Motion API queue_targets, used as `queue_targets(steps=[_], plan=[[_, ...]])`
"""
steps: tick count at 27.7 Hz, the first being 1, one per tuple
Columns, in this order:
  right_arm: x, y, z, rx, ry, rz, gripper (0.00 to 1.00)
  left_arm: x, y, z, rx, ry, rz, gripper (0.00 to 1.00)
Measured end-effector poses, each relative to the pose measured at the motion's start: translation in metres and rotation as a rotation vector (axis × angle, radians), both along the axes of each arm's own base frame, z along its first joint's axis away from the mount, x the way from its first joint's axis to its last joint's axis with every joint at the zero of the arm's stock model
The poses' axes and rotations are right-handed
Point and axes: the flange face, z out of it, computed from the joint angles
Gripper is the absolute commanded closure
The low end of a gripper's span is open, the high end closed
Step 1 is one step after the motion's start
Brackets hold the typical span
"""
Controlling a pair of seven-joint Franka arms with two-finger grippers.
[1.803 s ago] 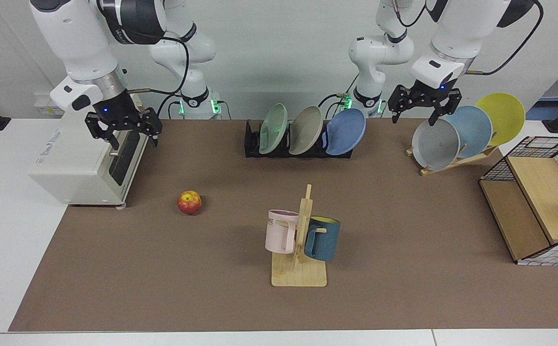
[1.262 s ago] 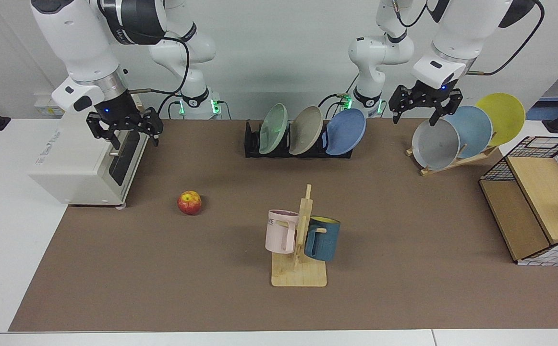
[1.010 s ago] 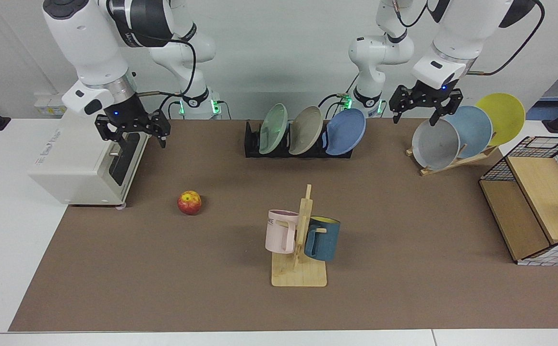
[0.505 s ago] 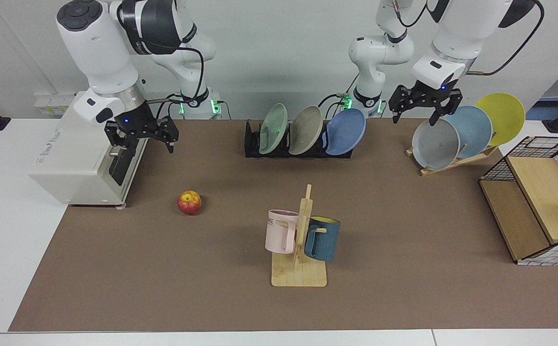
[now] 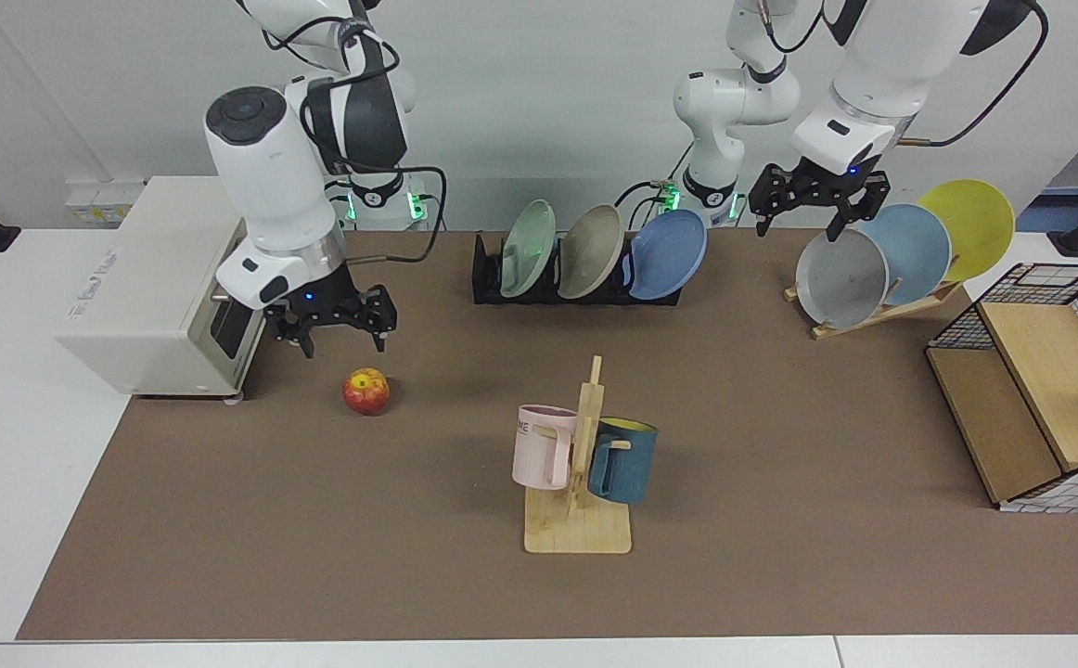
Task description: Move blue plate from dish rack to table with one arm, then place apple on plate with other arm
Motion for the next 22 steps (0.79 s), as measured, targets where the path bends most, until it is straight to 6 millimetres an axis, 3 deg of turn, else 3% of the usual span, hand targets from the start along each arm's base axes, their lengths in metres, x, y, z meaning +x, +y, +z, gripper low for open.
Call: queue_targets(steps=[7, 12, 16, 22], plan=[[-0.013, -0.010, -0.048, -0.003, -0.008, -0.011, 0.00, -0.021, 0.001, -0.012, 0.014, 0.026, 0.000, 0.00], [-0.024, -0.022, -0.077, -0.005, -0.001, -0.028, 0.00, -0.045, -0.001, -0.031, -0.018, 0.026, 0.003, 0.00], [-0.032, -0.030, -0.099, -0.007, 0.005, -0.038, 0.00, -0.067, -0.003, -0.056, -0.025, 0.064, -0.002, 0.00], [-0.040, -0.032, -0.126, -0.014, 0.037, -0.039, 0.00, -0.105, -0.015, -0.110, 0.006, 0.144, -0.028, 0.00]])
